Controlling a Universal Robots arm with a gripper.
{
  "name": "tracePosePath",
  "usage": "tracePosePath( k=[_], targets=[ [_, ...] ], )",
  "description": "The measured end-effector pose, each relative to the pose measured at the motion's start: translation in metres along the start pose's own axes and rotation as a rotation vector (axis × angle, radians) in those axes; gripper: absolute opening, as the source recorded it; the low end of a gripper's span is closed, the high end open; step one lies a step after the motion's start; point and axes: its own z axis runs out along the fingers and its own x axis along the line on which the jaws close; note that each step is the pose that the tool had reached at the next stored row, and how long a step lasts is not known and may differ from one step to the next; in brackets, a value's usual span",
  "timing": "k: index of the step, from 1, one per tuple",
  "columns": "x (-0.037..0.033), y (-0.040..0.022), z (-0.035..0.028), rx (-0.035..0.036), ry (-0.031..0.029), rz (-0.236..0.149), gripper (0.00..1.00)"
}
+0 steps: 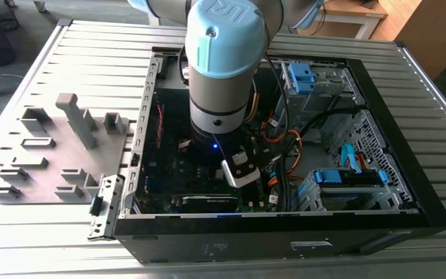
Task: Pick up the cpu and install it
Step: 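Place the cpu into insertion slot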
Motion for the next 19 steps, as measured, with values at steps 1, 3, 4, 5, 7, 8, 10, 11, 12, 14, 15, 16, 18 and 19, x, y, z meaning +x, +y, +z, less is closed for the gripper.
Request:
tracePosePath(
  k=[1, 3, 4, 5, 7, 8, 10, 11, 12, 14, 15, 16, 18, 19],
  targets=[
    [0.0000, 0.0000, 0.0000, 0.0000, 0.0000, 0.000, 0.11],
    [0.0000, 0.0000, 0.0000, 0.0001, 0.0001, 0.000, 0.11],
    [0.0000, 0.0000, 0.0000, 0.0001, 0.0000, 0.000, 0.11],
    [0.0000, 0.0000, 0.0000, 0.0001, 0.0000, 0.000, 0.11],
    [0.0000, 0.0000, 0.0000, 0.0001, 0.0000, 0.000, 0.17],
    [0.0000, 0.0000, 0.0000, 0.0000, 0.0000, 0.000, 0.17],
    [0.0000, 0.0000, 0.0000, 0.0001, 0.0001, 0.000, 0.24],
    [0.0000, 0.0000, 0.0000, 0.0001, 0.0000, 0.000, 0.29],
    [0.0000, 0.0000, 0.0000, 0.0001, 0.0001, 0.000, 0.35],
    [0.0000, 0.0000, 0.0000, 0.0001, 0.0000, 0.000, 0.42],
    [-0.0001, -0.0001, 0.0003, 0.0000, -0.0001, 0.000, 0.42],
    [-0.0010, 0.0000, 0.0007, -0.0001, 0.0000, 0.000, 0.42],
    [-0.0038, 0.0002, 0.0011, 0.0000, 0.0000, 0.000, 0.42],
    [-0.0047, 0.0002, 0.0011, 0.0001, 0.0000, 0.000, 0.42]
  ],
)
